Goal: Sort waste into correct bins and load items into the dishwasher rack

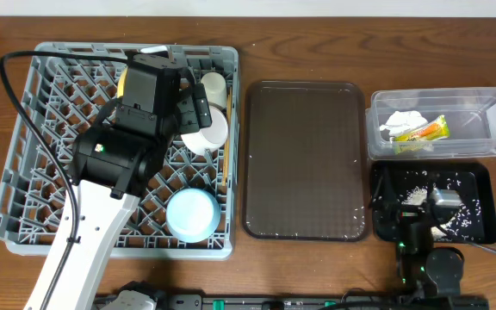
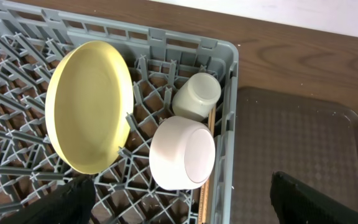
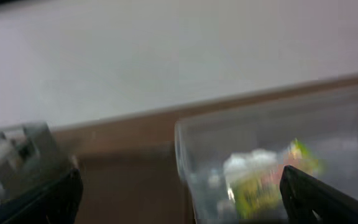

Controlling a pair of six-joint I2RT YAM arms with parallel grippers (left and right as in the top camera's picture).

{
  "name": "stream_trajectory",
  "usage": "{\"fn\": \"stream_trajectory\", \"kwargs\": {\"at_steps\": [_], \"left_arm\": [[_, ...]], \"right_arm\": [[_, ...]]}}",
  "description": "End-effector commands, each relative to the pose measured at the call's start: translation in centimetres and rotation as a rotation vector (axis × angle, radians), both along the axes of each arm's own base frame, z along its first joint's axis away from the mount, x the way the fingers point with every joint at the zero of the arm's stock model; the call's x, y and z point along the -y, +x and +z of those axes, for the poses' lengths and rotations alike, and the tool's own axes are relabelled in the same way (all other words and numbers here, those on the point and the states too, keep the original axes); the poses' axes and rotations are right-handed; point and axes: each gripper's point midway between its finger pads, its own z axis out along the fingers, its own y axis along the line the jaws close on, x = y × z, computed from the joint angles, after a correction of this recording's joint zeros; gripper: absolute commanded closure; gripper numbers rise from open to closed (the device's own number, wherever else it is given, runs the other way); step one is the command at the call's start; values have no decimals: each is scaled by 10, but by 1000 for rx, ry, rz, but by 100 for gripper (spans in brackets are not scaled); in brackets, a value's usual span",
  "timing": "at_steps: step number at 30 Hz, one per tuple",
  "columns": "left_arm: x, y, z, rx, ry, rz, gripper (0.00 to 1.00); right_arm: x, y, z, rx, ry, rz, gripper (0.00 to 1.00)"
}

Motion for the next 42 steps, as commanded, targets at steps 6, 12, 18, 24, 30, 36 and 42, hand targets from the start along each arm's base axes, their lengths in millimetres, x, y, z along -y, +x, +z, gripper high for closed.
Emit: {"fn": "stream_trajectory", "kwargs": {"at_steps": [6,12,18,24,30,36,42], "left_arm": [[-2,1,0,-2,-5,15,9],[-2,1,0,-2,-5,15,9],[-2,1,0,-2,-5,15,9],[-2,1,0,-2,-5,15,9],[-2,1,0,-2,-5,15,9],[-8,-18,7,6,-9,15,9],[-25,-68,17,72,-30,16,9]], "right_arm": [[0,-1,-15,-61,-20,2,1],[0,-1,-16,-61,-20,2,1],[0,-1,-16,-61,-20,2,1],[0,-1,-16,-61,-20,2,1],[0,-1,-16,-61,-20,2,1],[0,-1,-16,-61,-20,2,1],[0,-1,-16,-61,-20,2,1]]}}
